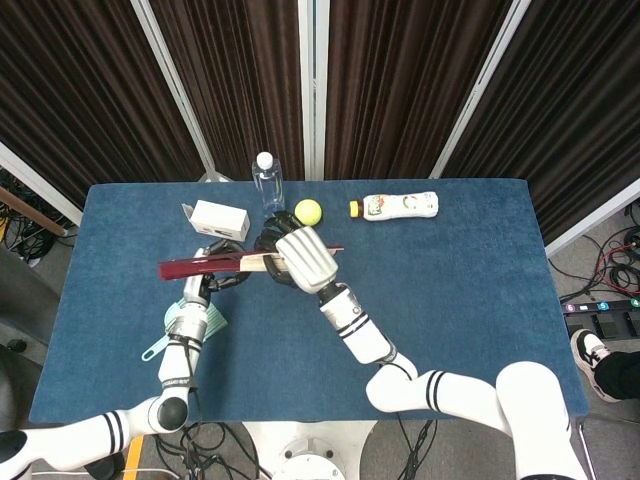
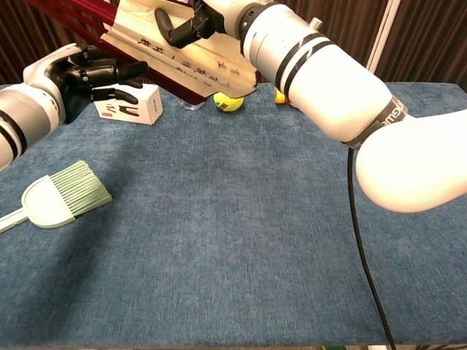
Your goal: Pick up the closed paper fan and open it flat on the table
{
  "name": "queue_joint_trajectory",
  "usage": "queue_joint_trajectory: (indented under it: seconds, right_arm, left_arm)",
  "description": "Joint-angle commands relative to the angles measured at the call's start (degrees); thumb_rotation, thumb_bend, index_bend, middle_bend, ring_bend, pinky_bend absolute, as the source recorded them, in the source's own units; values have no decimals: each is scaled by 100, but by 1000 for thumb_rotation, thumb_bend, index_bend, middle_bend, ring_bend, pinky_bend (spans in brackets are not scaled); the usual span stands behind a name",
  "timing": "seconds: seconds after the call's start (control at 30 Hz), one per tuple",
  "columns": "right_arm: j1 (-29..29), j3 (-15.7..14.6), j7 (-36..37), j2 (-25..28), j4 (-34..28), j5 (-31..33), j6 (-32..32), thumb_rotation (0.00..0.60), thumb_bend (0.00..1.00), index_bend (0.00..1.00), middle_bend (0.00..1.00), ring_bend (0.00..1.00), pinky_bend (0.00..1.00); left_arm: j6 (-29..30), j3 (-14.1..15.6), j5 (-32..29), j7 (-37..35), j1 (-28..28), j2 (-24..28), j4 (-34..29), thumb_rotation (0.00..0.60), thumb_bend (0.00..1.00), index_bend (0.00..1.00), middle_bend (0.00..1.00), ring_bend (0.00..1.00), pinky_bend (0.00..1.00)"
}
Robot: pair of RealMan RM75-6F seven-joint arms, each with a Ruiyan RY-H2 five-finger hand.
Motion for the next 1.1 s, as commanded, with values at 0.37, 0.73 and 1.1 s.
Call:
queue_joint_trajectory:
  seconds: [0.37, 0.73, 1.1]
  right_arm:
    - [-78, 90, -96, 201, -292, 268, -174, 600, 708, 630, 480, 250, 175]
    - [-112, 99, -128, 224, -209, 331, -161, 600, 713, 627, 480, 250, 175]
    - [-604, -322, -66, 972, -684, -337, 382, 600, 719, 626, 483, 250, 175]
  left_arm:
    - [81, 87, 533, -491, 67, -95, 214, 600, 357, 449, 437, 315, 363]
    - [391, 152, 779, -429, 104, -228, 446, 600, 357, 702, 700, 548, 428]
    - [1021, 543, 1144, 845, 313, 21, 831, 600, 357, 701, 700, 550, 434]
